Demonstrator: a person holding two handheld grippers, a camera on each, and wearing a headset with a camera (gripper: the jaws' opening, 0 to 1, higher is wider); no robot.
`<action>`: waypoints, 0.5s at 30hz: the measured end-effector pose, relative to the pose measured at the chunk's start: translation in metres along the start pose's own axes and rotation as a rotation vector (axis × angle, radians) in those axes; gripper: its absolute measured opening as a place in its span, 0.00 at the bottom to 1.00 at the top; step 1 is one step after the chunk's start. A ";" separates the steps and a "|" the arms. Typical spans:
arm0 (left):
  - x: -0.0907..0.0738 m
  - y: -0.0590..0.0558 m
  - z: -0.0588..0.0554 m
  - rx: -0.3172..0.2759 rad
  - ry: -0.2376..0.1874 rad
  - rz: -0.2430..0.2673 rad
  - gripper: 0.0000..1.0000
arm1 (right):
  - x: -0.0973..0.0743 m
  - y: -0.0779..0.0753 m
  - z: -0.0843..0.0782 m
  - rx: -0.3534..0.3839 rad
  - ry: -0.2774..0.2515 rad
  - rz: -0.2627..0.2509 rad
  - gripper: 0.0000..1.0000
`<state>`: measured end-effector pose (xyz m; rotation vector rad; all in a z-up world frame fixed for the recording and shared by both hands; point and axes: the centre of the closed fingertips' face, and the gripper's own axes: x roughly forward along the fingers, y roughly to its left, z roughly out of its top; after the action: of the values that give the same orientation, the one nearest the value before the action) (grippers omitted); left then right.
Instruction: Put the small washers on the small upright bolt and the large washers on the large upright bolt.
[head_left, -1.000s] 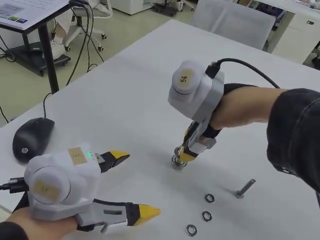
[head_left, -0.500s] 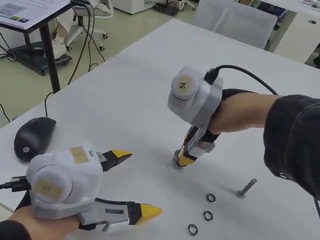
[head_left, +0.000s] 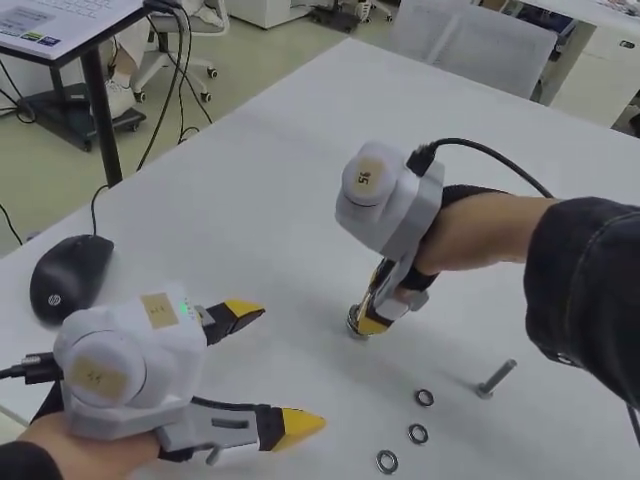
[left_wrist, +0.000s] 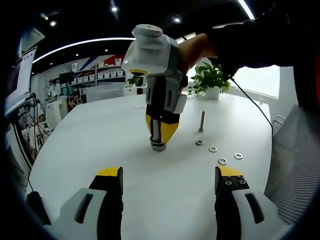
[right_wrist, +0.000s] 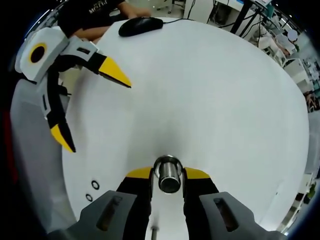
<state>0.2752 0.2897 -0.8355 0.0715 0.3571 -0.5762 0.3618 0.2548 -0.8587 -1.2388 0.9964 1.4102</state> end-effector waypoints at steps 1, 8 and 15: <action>0.000 0.000 0.000 0.001 0.001 0.000 0.74 | 0.001 0.000 0.000 0.000 -0.001 0.003 0.24; 0.000 0.000 0.000 0.001 0.003 0.000 0.74 | 0.004 -0.002 -0.001 0.004 0.001 0.006 0.24; -0.001 -0.001 0.000 0.001 0.004 -0.002 0.74 | 0.005 -0.003 -0.001 -0.004 -0.005 0.003 0.24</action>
<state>0.2743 0.2894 -0.8354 0.0729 0.3605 -0.5787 0.3647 0.2554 -0.8634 -1.2364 0.9928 1.4176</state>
